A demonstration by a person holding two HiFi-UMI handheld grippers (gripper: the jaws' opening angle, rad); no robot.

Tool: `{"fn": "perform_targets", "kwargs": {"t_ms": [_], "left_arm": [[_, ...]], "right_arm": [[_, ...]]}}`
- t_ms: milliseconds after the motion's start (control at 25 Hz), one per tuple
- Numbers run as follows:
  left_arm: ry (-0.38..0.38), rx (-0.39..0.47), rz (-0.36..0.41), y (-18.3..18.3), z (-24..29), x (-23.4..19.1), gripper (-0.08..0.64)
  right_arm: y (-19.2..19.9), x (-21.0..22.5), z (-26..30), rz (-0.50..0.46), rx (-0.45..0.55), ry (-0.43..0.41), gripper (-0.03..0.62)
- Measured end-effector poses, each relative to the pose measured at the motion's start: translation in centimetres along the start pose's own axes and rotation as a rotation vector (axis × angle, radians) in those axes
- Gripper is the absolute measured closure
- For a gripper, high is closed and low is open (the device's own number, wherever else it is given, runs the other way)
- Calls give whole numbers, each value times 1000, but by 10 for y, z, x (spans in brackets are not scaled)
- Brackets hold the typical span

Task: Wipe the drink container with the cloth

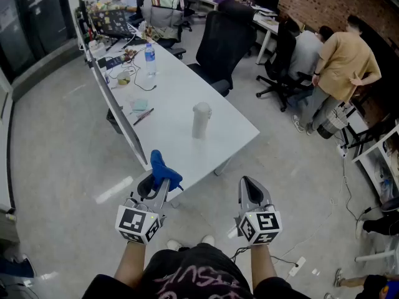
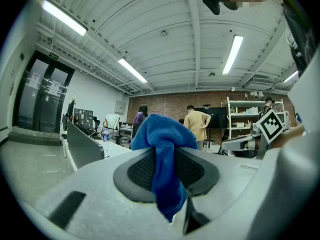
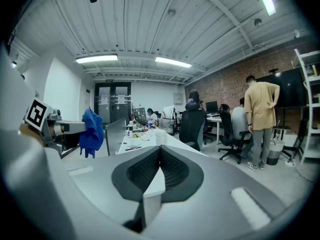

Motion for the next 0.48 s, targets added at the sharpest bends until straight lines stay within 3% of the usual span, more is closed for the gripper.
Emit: {"fn": "perform_targets", "kwargs": {"t_ms": [480], "left_arm": [[46, 14, 12, -8, 9, 13, 463]], "right_arm": [[-8, 6, 1, 5, 33, 15, 595]]}}
Point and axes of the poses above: the fingertips, and each gripper's own axes: z forward along the fingers, x to its right, y out of its underside, the point moved 3 cm from there along -z, backward along the fingers, and after that the axes turned 15 degrees about -y, right-handed, at the moved point
